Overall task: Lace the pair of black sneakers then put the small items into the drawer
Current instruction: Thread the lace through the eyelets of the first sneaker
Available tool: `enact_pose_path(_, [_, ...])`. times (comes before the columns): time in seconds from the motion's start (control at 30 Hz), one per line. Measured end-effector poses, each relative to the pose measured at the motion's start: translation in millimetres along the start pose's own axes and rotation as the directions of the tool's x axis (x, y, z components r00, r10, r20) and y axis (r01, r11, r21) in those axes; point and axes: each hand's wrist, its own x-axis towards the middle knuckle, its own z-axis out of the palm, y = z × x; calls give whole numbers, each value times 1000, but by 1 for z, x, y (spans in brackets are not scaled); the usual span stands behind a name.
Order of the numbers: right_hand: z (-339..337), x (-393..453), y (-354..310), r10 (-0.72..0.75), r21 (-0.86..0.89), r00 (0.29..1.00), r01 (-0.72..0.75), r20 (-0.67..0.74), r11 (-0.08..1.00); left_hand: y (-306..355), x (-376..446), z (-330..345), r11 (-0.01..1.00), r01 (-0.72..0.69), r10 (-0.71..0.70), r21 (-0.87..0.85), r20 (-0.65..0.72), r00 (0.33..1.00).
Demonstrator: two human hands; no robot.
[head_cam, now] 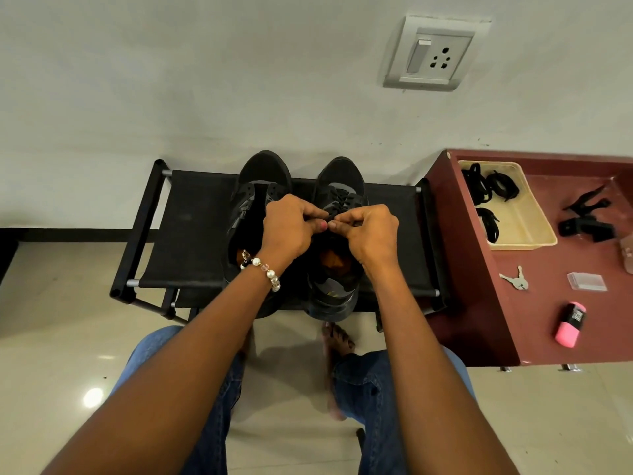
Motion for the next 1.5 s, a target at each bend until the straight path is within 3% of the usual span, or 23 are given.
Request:
enact_pose_path(0.17, [-4,1,4,39,-77,996,-33,86,996,0,0,1,1000,2,-2,-15,-6,1000])
enact_pose_path(0.53, [14,-5,-1,11,-143,992,-29,-127,989,-1,3,0,1000,-29,29,9,-8,1000])
enact_pose_path(0.67, [12,-6,-2,52,-53,984,-62,-171,997,2,1,1,999,-28,30,39,-49,998])
enact_pose_path(0.87, [11,-4,6,-17,51,995,21,-94,998,13,2,-8,993,86,-85,-79,22,996])
enact_pose_path(1.03, [7,-2,8,-21,87,1000,21,-9,996,15,2,-2,994,102,-102,-27,-6,995])
enact_pose_path(1.1, [8,-2,10,-21,86,1000,22,-22,996,18,2,-1,984,125,-126,-128,-2,992])
enact_pose_path(1.17, [10,-3,12,-11,84,998,16,-61,996,24,3,-4,925,197,-201,-326,20,979])
enact_pose_path(1.23, [11,-6,15,12,26,994,-9,-110,1000,31,5,-12,788,288,-282,-544,98,954])
enact_pose_path(1.37, [10,-11,21,136,-63,976,-148,-172,987,46,15,-35,331,372,-355,-867,251,900])
enact_pose_path(1.43, [11,-13,22,154,-66,970,-169,-186,983,60,20,-51,313,308,-354,-898,191,916])
enact_pose_path(1.5, [12,-14,21,149,-62,969,-164,-197,984,79,22,-68,440,222,-282,-870,100,954])
